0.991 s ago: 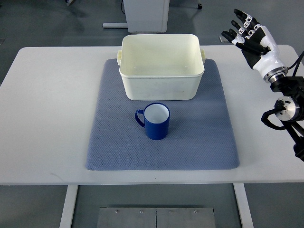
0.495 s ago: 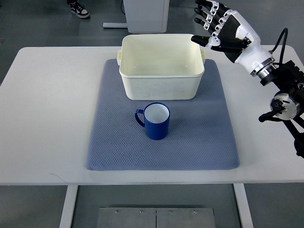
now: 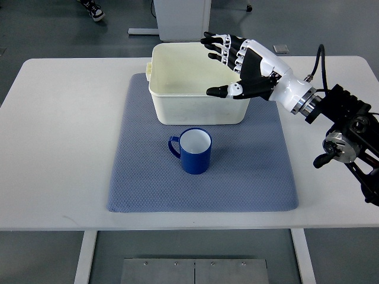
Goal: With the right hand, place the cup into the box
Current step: 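Move the open right hand over the tub toward the blue mug, then hook the right hand's fingers into the blue mug's rim and grip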
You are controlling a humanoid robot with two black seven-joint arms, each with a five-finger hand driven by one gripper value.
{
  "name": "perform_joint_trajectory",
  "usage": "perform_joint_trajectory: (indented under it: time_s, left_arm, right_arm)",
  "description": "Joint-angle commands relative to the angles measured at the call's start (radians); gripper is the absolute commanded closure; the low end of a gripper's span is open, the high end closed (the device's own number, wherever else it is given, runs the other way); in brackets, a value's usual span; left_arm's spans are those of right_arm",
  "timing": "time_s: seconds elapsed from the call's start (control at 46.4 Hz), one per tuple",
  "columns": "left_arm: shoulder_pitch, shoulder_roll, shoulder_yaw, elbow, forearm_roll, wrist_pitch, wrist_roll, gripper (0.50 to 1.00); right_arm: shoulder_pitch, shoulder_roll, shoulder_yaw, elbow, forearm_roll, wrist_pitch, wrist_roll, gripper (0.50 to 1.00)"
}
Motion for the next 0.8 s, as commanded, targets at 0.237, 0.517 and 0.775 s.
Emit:
perform_joint_trajectory:
  time_s: [0.237,0.517,0.775]
  left_arm:
    - [0.001,0.000,0.000,0.000,0.000,0.000,0.000,0.500]
    - [0.001,0.000,0.000,0.000,-0.001,0.000,0.000,0.500]
    - [0.001,0.000,0.000,0.000,0.000,0.000,0.000,0.500]
  right_arm:
    - [0.000,0.005,-0.084,0.006,-0.037,-0.001,-0.013,0.502]
    - [-0.009,0.019,-0.129,0.002,-0.048,-0.004,-0.011,0.502]
    - [-0.015,0.031,-0.138,-0.014,-0.057,-0.006,-0.011,0.502]
